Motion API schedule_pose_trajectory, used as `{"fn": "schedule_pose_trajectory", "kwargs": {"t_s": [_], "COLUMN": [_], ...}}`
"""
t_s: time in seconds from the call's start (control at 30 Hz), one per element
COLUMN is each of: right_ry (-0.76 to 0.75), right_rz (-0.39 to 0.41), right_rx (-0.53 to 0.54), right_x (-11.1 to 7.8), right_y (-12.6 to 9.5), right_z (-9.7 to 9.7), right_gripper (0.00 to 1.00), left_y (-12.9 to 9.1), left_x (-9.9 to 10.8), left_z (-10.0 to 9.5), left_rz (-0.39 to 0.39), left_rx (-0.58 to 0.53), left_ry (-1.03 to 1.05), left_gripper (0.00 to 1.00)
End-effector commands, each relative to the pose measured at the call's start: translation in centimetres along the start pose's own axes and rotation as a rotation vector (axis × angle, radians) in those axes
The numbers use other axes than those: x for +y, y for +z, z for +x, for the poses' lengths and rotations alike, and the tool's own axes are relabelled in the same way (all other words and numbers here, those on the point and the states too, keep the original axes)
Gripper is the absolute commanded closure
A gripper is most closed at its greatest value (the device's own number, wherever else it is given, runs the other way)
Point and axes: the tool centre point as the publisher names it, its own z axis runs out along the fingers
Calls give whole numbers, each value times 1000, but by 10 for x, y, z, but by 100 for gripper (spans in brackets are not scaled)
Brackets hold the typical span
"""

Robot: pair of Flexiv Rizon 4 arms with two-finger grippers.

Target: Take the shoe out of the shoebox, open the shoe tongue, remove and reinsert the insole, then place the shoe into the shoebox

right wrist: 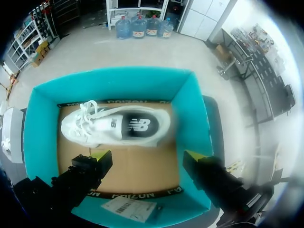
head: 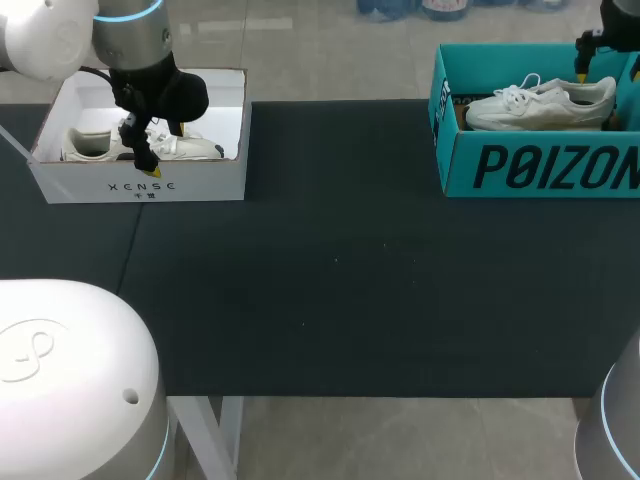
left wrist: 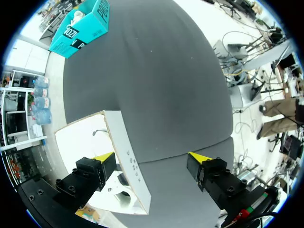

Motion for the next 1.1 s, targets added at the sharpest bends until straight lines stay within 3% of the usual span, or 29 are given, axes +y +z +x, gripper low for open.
{"fn": "schedule_pose_trajectory", "kwargs": {"t_s": [0.03,0.4,1.1], "right_ry": [6,47,23], "right_rz": [22,103,186], "right_rx": [-9,4,38], "right_x": [20,47,57], "right_y": [24,57,76], "right_z": [-5,-25,-36], "right_gripper": [0,0,0], "left_y": [0,0,0], "left_x": [0,0,0], "left_z": [1,1,1], "left_rz": [-1,-1,-1], "left_rx": [-1,-1,-1], "left_ry": [1,1,1], "left_gripper": [0,0,0]}}
